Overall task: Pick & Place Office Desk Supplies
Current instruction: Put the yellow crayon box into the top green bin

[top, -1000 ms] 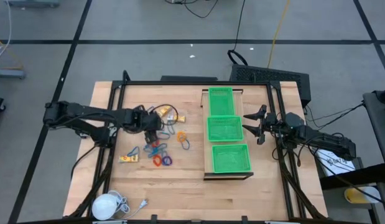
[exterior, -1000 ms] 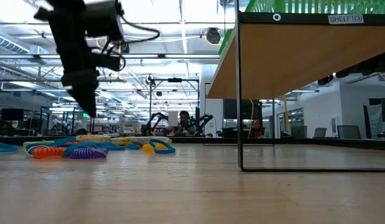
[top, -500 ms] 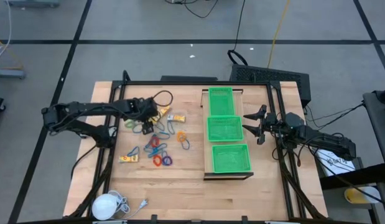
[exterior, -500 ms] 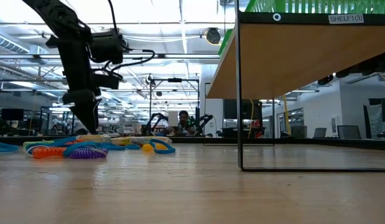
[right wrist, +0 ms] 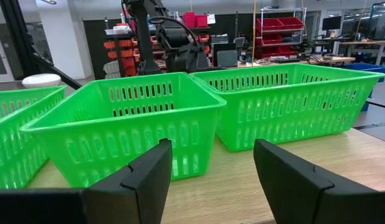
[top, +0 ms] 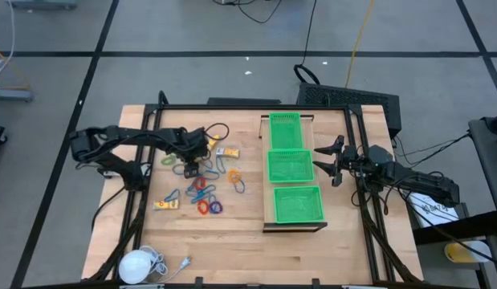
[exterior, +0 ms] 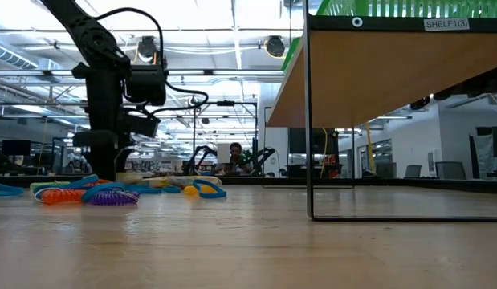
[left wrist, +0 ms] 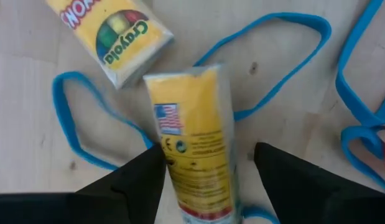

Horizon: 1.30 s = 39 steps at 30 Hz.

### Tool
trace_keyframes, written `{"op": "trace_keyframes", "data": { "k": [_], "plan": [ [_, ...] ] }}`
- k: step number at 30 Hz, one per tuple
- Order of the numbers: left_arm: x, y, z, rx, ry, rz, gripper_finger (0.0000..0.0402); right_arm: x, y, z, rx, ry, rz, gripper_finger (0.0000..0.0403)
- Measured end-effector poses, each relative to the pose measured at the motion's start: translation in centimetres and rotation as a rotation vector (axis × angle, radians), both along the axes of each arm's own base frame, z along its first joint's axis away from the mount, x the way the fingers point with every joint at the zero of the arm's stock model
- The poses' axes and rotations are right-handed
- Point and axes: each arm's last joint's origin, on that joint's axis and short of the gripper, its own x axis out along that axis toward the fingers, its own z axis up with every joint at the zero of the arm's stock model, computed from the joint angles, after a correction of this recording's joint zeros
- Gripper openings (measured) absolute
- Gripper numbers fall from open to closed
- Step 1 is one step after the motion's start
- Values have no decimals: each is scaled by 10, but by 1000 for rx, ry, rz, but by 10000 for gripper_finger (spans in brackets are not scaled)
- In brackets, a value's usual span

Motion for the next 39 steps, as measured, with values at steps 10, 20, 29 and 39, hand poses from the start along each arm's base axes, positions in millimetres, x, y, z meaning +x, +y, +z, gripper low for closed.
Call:
{"op": "trace_keyframes", "data": {
  "k": [10, 20, 29, 39],
  "plan": [
    [-1, -2, 6, -17, -57, 88, 159, 0, 0, 0, 0, 0, 0, 219],
    [5, 1, 13, -3, -89, 131, 124, 0, 0, 0, 0, 0, 0, 219],
    [30, 7, 45, 9, -218, 171, 122, 0, 0, 0, 0, 0, 0, 219],
    [45, 3, 92, 62, -565, 72, 122, 0, 0, 0, -1, -4, 0, 219]
  ]
}}
